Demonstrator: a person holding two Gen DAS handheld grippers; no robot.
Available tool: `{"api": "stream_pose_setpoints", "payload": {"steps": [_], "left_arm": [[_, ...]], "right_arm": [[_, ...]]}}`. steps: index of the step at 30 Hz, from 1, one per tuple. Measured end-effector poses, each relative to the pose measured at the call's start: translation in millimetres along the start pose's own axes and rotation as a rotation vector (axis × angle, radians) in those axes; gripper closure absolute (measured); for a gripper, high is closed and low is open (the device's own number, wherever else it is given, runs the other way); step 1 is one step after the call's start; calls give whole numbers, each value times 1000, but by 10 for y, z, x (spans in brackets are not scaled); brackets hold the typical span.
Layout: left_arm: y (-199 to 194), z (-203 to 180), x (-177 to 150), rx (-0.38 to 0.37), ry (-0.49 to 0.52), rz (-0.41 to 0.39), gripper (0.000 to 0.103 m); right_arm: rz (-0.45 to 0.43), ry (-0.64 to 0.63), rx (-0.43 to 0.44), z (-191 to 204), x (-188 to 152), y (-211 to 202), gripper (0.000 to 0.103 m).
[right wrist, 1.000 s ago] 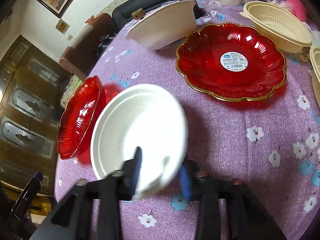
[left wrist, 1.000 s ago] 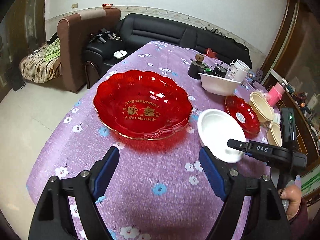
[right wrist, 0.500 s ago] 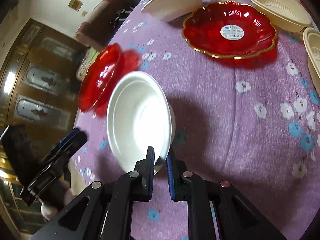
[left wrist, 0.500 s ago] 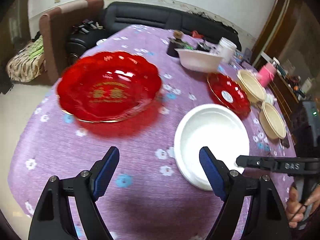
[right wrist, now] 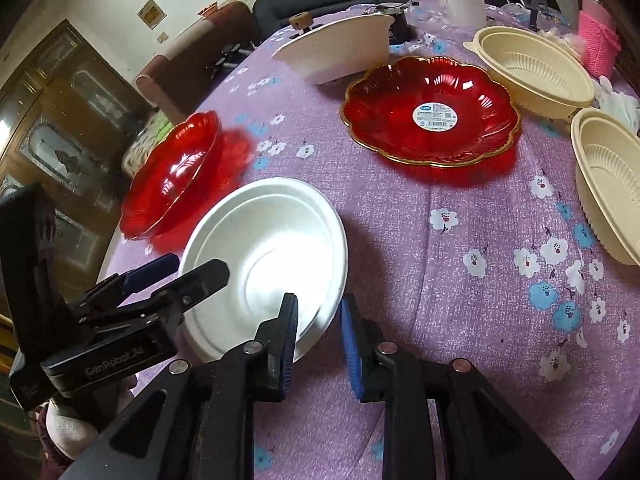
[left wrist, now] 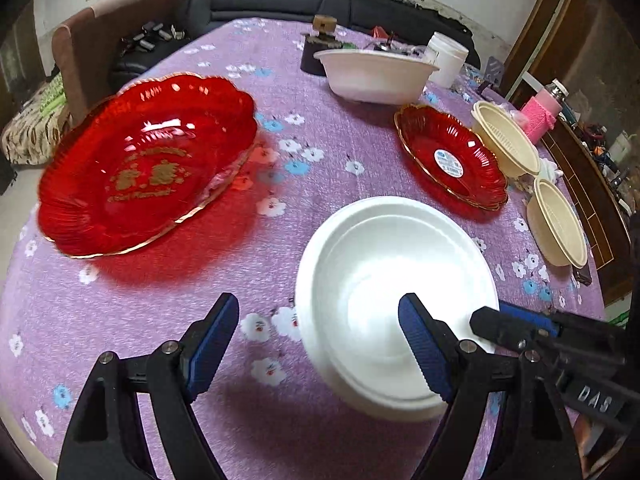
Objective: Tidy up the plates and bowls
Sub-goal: 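Lower the white plate into the large red plate and open the right gripper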
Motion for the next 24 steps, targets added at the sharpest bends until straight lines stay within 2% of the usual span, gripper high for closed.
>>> {"api": "stream_pose_setpoints", "payload": {"steps": [1, 2, 3, 4, 5, 9, 13, 18, 24], "left_arm": [[36, -9, 4, -8, -2, 8, 30], [65, -23, 4, -10, 1, 15, 44], [105, -37, 1, -14, 6, 30, 52], [132, -50, -5, -21, 8, 40, 66], [162, -64, -19, -35, 8, 51, 75], [125, -114, -61, -51, 21, 35, 77], [-138, -183, -82, -84, 38, -11, 77], [-590, -190, 13, -35, 100, -105, 77], [-934, 259, 290, 69, 66, -176, 76]], "right_arm": [[0, 2, -5, -12, -8, 20, 79], [0, 4, -7, -14, -11, 38, 79], [3, 8, -7, -25, -21, 59, 79], [7, 12, -5, -29, -23, 84, 79], [9, 15, -2, -35, -29, 100, 79], [-20, -5, -12, -4, -48, 63, 83], [-81, -28, -20, 75, -25, -106, 83], [-158, -64, 12, 360, 153, -379, 83], [-200, -134, 38, 1023, 505, -383, 83]]}}
Point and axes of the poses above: each gripper's, at about its wrist camera, not at the fingertips, and y roughly the way its jaws point, z to its left, x to its top, the point moved 3 cm from there along y, roughly the way its jaws point, and after that the axes turned 12 degrees about -x, right-handed, at the moved point
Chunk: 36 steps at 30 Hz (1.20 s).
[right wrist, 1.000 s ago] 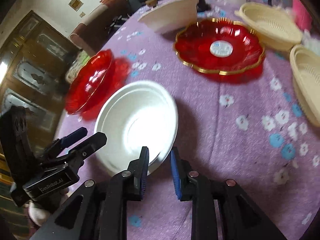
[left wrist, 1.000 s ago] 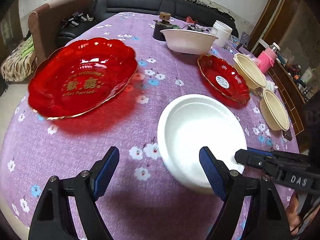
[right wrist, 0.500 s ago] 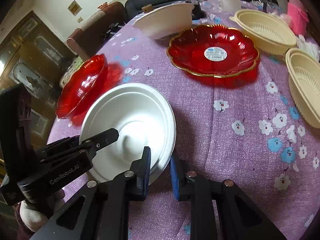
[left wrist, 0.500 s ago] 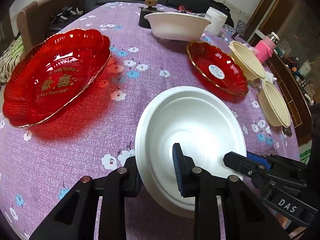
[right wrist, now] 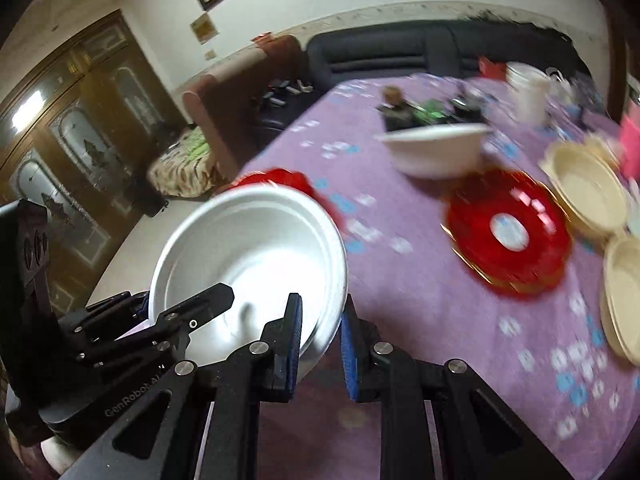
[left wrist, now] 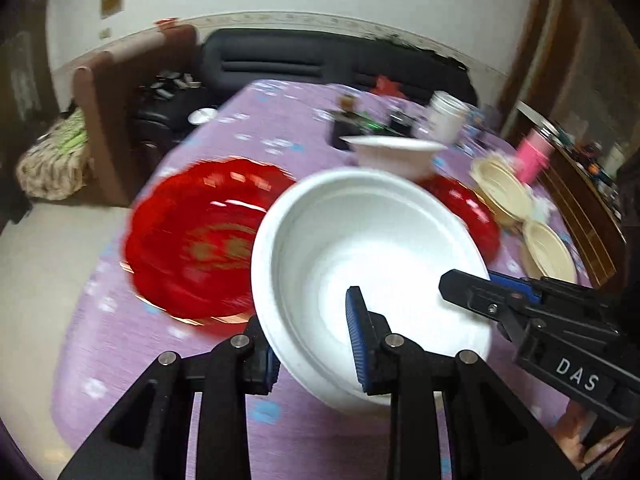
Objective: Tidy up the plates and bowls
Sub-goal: 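Lower the white plate into the large red plate and open the right gripper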
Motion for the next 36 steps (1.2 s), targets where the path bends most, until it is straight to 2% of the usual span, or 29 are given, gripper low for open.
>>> {"api": "stream_pose_setpoints", "payload": {"steps": [5, 9, 14, 18, 21, 23, 29, 31, 36], "left_arm": [[-50, 494, 240, 101, -39, -37, 76], [141, 842, 321, 149, -72, -2, 76], [533, 1186, 290, 159, -123, 77, 76], [701, 1352, 284, 160, -155, 97, 76], [739, 1406, 278, 152, -175, 89, 70], [762, 1410, 271, 150, -173, 89, 57], [711, 1399, 257, 140, -177, 70, 41], [669, 1389, 265, 129, -185, 61, 39], [487, 1325, 249, 114, -195, 33, 36]], "right_arm": [[38, -31, 37, 458, 257, 358, 83], [73, -53, 10, 690, 352, 717, 83], [117, -51, -23, 757, 409, 1101, 83], [146, -51, -41, 769, 432, 1315, 83], [151, -60, -51, 803, 409, 1399, 83], [146, -71, -60, 821, 396, 1432, 83], [84, -88, -76, 807, 414, 1378, 81], [70, -67, -70, 745, 426, 1325, 74], [41, 11, -31, 545, 422, 1101, 67]]}}
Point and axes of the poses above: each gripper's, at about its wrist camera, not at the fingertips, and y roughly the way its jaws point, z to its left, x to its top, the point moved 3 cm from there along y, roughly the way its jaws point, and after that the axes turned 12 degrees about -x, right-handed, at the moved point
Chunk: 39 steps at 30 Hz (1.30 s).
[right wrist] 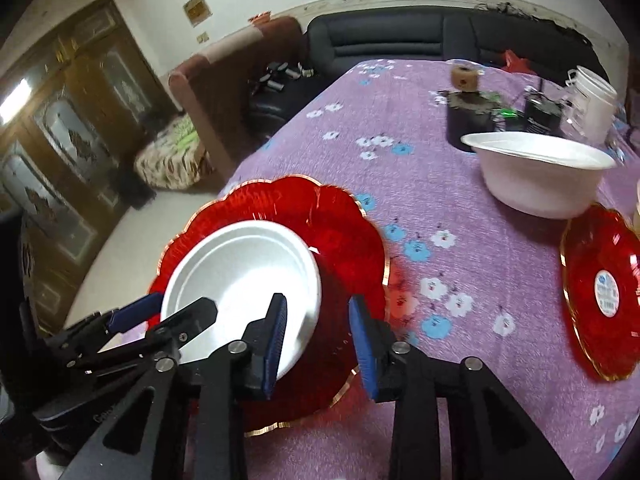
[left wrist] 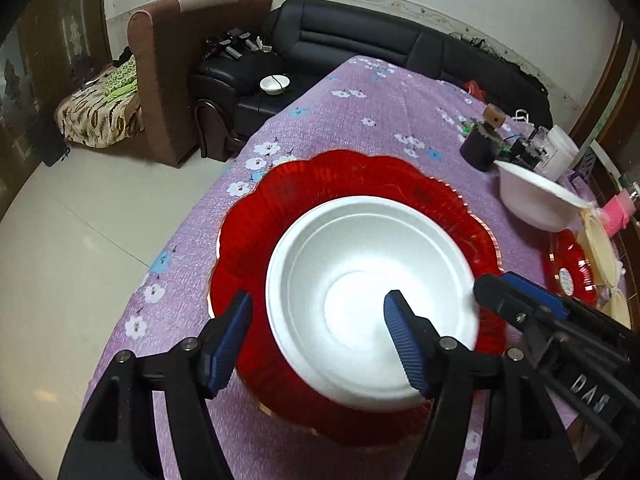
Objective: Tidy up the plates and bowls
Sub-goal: 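Lower the white plate into the large red plate and open the right gripper, then grasp the small red gold-rimmed plate rim with the right gripper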
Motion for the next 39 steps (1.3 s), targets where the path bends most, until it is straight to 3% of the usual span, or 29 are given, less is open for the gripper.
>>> {"api": "stream_pose_setpoints", "payload": {"steps": [3, 6, 9, 14, 18, 28, 31, 34, 39], "left_arm": [[-219, -43, -66, -13, -4, -29, 34], [-485, -82, -169, -43, -1, -81, 25], [-632, -81, -262, -58, -12, -107, 23], [-723, -125, -385, -87, -18, -104, 23], [-715, -172, -451, -91, -4, -86, 23], [-733, -343, -541, -117, 14, -79, 23], [-723, -462, -568, -132, 33, -71, 23], [-732, -594, -601, -143, 60, -65, 23], [-744, -812, -673, -160, 108, -63, 22]], "right_arm": [[-25, 41, -18, -152, -42, -174, 66], [-45, 86, -45, -312, -91, -285, 66], [-6, 99, -47, -389, -151, -204, 66], [91, 131, -3, -331, -246, 68, 66], [138, 191, 86, -312, -282, 154, 87], [203, 165, 120, -493, -562, -116, 88], [208, 171, 170, -577, -682, -198, 84], [162, 181, 204, -755, -763, -394, 80], [-7, 288, 1, -1497, -844, -813, 74]]}}
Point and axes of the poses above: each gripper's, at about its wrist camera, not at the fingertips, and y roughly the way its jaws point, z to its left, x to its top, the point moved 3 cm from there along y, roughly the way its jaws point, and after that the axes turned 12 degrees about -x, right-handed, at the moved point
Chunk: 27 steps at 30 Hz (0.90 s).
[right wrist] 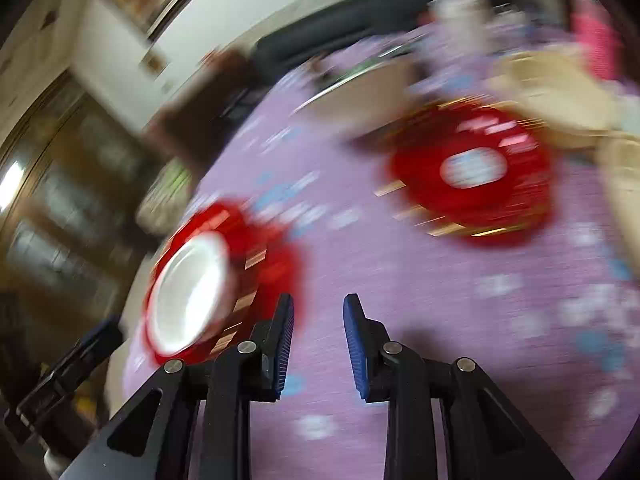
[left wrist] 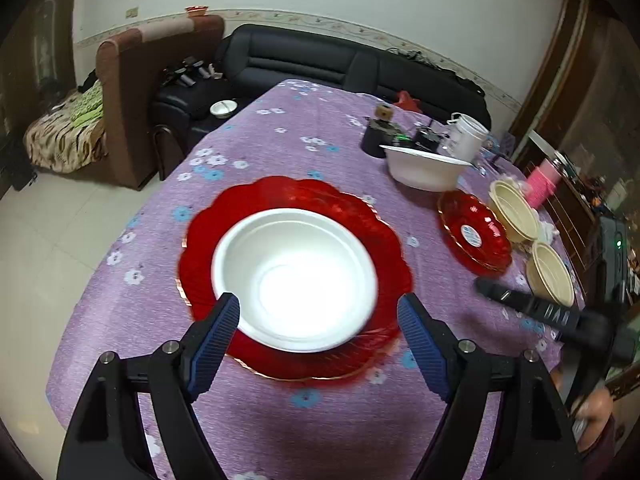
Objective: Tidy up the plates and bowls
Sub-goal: 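Grasp the small red gold-rimmed plate rim with the right gripper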
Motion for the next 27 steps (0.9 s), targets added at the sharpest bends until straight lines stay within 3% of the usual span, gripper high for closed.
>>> {"api": "stream_pose_setpoints", "payload": {"steps": [7, 13, 17, 19, 27], "left_arm": [[152, -313, -77, -60, 24, 27, 22], [200, -483, -156, -70, 63, 52, 22], [182, -503, -184, -60, 71, 58, 22], [168, -506, -188, -60, 71, 58, 22], [210, -635, -209, -77, 100, 70, 22]], "right_arm": [[-50, 266, -152, -923, 144, -18, 70], [-60, 345, -202, -1097, 364, 239, 66], [-44, 370, -187, -1034, 498, 425, 67], [-3, 362, -173, -1014, 489, 487, 85], [138, 236, -19, -959, 75, 264, 87]]}}
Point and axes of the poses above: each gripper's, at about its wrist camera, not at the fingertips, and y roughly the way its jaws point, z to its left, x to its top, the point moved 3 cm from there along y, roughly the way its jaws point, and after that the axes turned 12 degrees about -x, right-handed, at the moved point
